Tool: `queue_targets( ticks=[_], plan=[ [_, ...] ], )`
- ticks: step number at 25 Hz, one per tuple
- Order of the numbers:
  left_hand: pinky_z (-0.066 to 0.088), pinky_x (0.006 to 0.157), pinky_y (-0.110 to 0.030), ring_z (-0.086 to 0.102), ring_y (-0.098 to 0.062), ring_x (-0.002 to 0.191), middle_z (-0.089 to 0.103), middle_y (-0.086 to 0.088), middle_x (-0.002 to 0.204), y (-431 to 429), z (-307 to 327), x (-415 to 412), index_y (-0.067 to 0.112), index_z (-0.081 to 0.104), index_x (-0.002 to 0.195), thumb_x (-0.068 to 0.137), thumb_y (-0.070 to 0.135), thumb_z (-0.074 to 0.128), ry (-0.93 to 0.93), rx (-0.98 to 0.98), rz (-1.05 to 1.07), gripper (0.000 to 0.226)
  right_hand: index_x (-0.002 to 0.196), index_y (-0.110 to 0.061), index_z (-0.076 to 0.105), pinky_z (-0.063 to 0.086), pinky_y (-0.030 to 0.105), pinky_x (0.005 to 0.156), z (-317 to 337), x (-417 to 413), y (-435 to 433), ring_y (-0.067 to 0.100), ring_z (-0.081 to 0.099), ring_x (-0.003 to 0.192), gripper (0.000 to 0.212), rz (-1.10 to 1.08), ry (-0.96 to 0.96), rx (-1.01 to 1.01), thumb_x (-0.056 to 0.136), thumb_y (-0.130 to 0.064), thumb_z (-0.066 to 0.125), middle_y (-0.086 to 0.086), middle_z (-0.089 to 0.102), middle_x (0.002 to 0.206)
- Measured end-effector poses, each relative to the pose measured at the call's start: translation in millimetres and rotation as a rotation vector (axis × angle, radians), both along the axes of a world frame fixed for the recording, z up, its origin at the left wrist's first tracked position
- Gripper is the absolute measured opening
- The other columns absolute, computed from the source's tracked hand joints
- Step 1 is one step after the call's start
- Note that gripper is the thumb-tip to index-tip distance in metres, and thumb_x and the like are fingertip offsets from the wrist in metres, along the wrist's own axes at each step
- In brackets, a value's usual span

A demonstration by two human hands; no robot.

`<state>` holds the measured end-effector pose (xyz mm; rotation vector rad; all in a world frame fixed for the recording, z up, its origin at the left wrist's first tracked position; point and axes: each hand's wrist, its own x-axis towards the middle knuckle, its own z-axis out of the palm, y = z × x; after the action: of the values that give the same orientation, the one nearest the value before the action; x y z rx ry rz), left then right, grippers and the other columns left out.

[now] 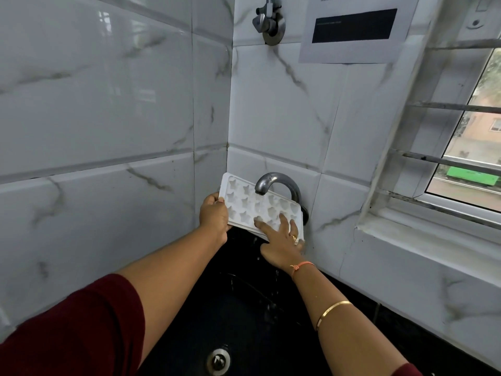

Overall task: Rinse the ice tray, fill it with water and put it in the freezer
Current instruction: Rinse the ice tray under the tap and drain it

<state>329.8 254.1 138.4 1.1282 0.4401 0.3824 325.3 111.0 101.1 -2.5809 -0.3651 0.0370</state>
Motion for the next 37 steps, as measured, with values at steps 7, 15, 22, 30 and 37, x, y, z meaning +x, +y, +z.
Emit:
queue_targets(
  ticks=[7, 15, 22, 30, 37],
  plan=[
    [0.053, 0.086, -0.047, 0.060, -0.029, 0.100, 0.059, -0.011, 0.109, 0.9, -1.6, -4.4, 0.016, 0.052, 0.101, 0.099, 0.013, 0.033, 0.001, -0.022, -0.002, 0.020, 0.138, -0.048, 0.028, -0.009, 0.062, 0.110, 0.6, -2.6, 2.5, 0.032, -0.023, 0.143, 0.064, 0.005, -0.020, -0.048, 0.086, -0.016, 0.043, 0.006, -0.017, 0.157],
    [0.054, 0.080, -0.044, 0.058, -0.029, 0.097, 0.058, -0.010, 0.106, 5.7, -2.3, -10.5, 0.017, 0.051, 0.099, 0.099, 0.013, 0.032, 0.004, -0.029, 0.022, 0.019, 0.128, -0.047, 0.041, -0.009, 0.060, 0.112, -1.3, -2.7, 7.4, 0.028, -0.020, 0.144, 0.047, 0.003, -0.033, 0.060, 0.090, -0.019, 0.037, 0.002, -0.008, 0.158],
    [0.053, 0.070, -0.037, 0.059, -0.024, 0.085, 0.058, -0.004, 0.095, 21.6, -5.0, -17.2, 0.017, 0.051, 0.092, 0.099, 0.013, 0.033, 0.013, -0.043, 0.062, 0.020, 0.126, -0.031, 0.046, 0.003, 0.053, 0.115, -2.8, -1.6, 2.2, 0.024, -0.008, 0.146, 0.039, -0.130, -0.151, 0.232, 0.089, -0.021, 0.043, 0.002, 0.007, 0.157],
    [0.051, 0.061, -0.032, 0.057, -0.018, 0.076, 0.057, 0.000, 0.086, 25.3, 0.2, -21.5, 0.018, 0.050, 0.102, 0.099, 0.014, 0.033, -0.013, -0.063, 0.077, 0.018, 0.132, -0.043, 0.039, -0.009, 0.060, 0.111, -5.8, -5.0, 12.1, 0.027, -0.020, 0.144, 0.045, -0.075, -0.044, 0.122, 0.091, -0.025, 0.035, 0.003, -0.008, 0.158],
    [0.053, 0.067, -0.037, 0.059, -0.021, 0.079, 0.059, -0.003, 0.096, 26.1, 5.5, -26.0, 0.017, 0.053, 0.104, 0.099, 0.014, 0.033, -0.015, -0.054, 0.099, 0.021, 0.127, -0.043, 0.043, -0.009, 0.061, 0.111, -0.6, -7.3, 12.2, 0.028, -0.019, 0.144, 0.039, -0.071, -0.062, 0.117, 0.093, -0.027, 0.034, 0.003, -0.006, 0.158]
  ],
)
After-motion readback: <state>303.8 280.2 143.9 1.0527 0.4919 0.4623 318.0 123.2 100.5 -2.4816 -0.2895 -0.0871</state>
